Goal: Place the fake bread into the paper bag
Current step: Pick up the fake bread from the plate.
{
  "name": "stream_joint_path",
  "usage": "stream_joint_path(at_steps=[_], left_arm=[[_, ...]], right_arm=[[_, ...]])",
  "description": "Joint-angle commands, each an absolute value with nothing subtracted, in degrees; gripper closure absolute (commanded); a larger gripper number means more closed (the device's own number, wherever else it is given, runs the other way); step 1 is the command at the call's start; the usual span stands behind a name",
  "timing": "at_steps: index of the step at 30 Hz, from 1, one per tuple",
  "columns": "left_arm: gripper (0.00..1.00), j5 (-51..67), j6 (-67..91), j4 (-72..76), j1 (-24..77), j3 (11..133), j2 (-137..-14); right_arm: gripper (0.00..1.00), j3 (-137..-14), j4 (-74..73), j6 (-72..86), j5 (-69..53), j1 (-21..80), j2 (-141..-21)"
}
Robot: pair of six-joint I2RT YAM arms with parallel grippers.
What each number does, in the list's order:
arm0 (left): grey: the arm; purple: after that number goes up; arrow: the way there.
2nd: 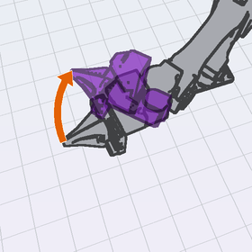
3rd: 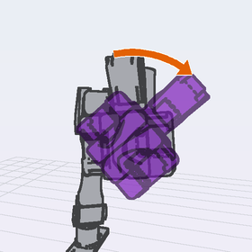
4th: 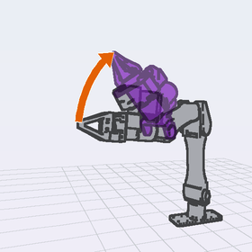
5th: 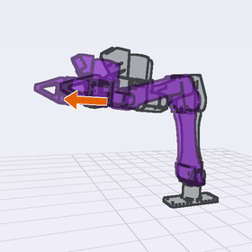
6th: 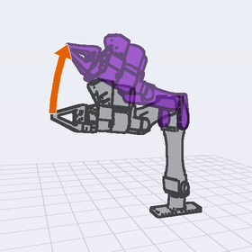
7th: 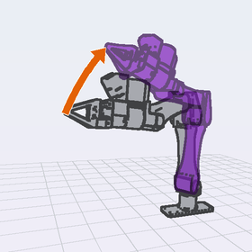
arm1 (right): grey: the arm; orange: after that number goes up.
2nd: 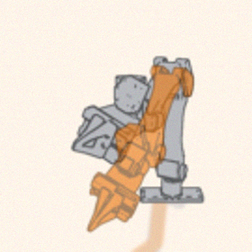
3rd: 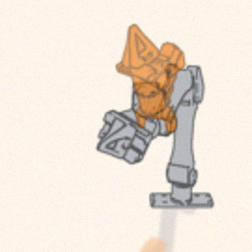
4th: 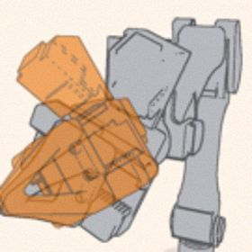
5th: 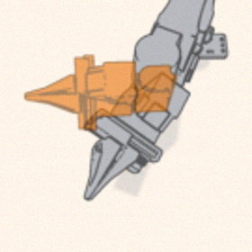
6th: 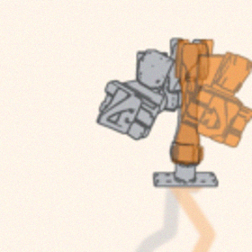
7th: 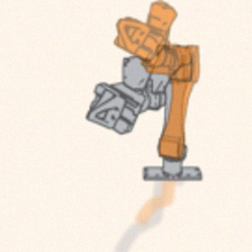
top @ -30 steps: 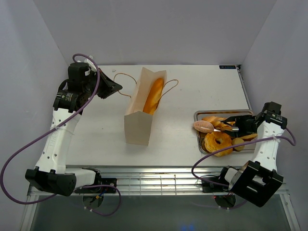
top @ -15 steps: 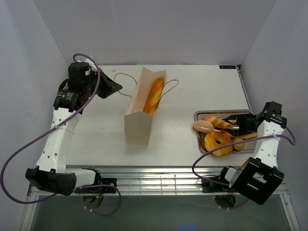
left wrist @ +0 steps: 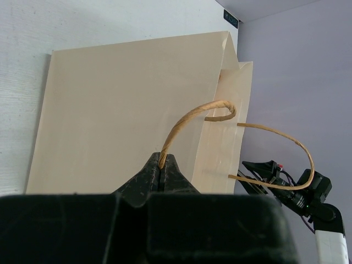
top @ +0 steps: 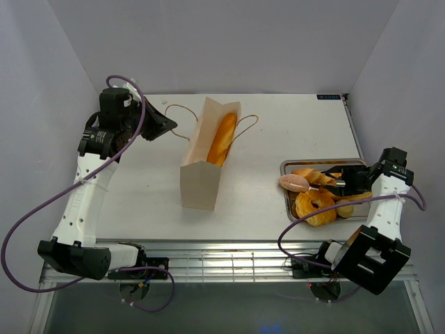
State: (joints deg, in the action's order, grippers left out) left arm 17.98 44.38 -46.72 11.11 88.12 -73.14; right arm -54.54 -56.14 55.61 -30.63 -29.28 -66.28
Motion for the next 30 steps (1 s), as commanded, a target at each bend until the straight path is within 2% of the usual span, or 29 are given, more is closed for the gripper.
stream_joint_path(at_steps=[1, 30], left_arm=[[1.0, 17.93, 43.86, -47.11, 11.25, 90.09, -73.21], [1.0, 17.4, 43.33, -47.11, 11.25, 90.79, -74.36]], right_arm=[[0.48, -53.97, -55.81, 57.74, -32.08, -29.71, -64.34], [0.47, -51.77, -51.5, 58.97, -31.11, -29.71, -68.03]])
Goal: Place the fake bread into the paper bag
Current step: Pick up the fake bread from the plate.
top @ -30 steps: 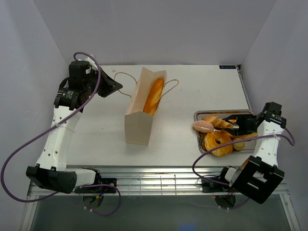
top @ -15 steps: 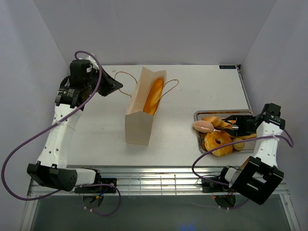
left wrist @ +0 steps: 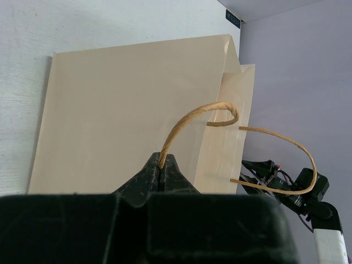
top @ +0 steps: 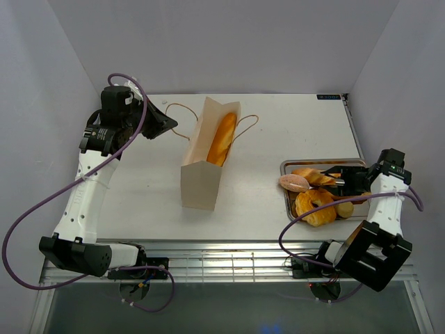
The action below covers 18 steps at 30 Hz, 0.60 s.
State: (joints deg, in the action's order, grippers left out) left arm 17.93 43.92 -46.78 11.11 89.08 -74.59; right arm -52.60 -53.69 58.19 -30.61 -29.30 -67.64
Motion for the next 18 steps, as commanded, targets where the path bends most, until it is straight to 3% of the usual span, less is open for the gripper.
stream_joint_path(at_steps=[1, 18], left_arm=[[1.0, 17.32, 43.33, -47.2, 11.25, 90.79, -74.36], [1.0, 16.79, 43.24, -47.11, 11.25, 91.14, -75.41]], right_arm=[[0.47, -51.77, -51.59, 58.97, -31.03, -29.71, -68.11], [0.47, -51.59, -52.2, 58.89, -29.88, -29.71, -68.73]])
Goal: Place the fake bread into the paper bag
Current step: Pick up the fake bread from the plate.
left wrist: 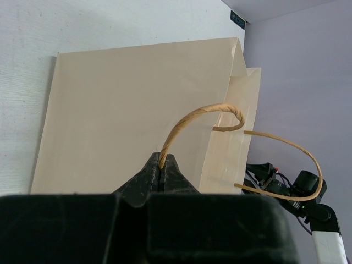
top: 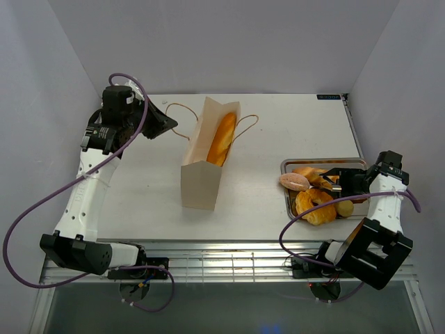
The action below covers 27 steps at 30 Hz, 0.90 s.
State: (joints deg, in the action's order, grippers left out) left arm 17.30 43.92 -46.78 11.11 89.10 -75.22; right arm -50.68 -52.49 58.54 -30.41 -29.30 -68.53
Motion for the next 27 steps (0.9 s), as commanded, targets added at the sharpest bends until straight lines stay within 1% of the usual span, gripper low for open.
stream_joint_path(at_steps=[1, 15, 19, 23, 27], left_arm=[[1.0, 16.79, 43.24, -47.02, 11.25, 91.32, -75.41], [1.0, 17.31, 43.33, -46.85, 11.25, 90.7, -75.67], [1.0, 17.93, 43.42, -46.93, 11.25, 90.09, -75.32], [1.0, 18.28, 43.5, -47.72, 11.25, 89.21, -74.45], [1.0, 19.86, 43.51, -49.83, 11.16, 89.38, -74.27]], right_arm=[[0.47, -51.85, -52.38, 58.89, -29.97, -29.79, -68.64], [0.47, -57.65, -56.25, 59.06, -30.24, -29.79, -67.24], [0.47, -61.95, -58.53, 58.27, -29.09, -29.79, -67.5], [0.47, -67.05, -64.31, 56.17, -27.96, -30.76, -68.55], [0.47, -72.94, -69.76, 50.99, -25.67, -34.09, -69.87]])
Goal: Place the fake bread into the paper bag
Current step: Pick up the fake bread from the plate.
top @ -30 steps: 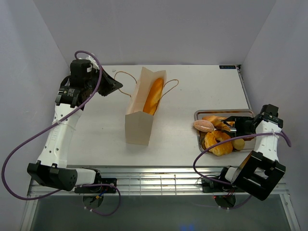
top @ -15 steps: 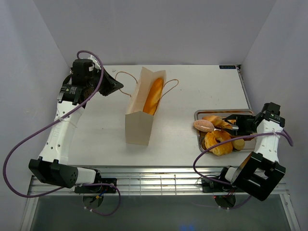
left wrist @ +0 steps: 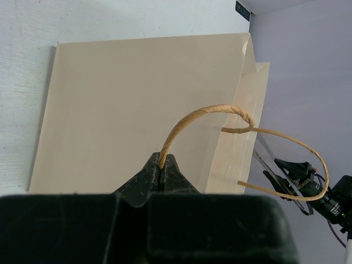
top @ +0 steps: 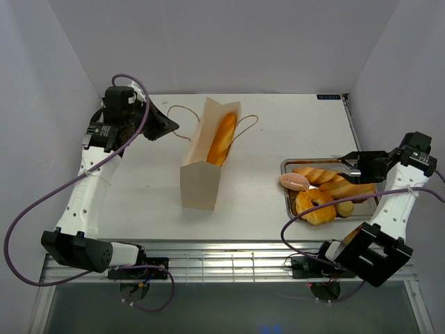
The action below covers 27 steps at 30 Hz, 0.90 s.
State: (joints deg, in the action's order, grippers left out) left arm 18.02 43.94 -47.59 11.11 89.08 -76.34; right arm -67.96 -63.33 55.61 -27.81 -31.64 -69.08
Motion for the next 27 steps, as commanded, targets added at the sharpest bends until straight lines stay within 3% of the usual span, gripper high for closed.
stream_joint_path(at_steps=[1, 10, 27], left_arm=[[1.0, 20.39, 43.51, -50.18, 11.25, 89.56, -74.27], [1.0, 23.99, 41.93, -53.7, 11.08, 95.01, -78.57], [1.0, 23.91, 41.49, -53.61, 10.37, 93.69, -79.98]], right_arm=[[0.47, -73.38, -70.66, 50.11, -25.66, -34.97, -70.05], [0.47, -69.54, -74.97, 43.51, -27.15, -44.64, -66.1], [0.47, -66.54, -74.88, 39.2, -22.15, -46.49, -68.73]])
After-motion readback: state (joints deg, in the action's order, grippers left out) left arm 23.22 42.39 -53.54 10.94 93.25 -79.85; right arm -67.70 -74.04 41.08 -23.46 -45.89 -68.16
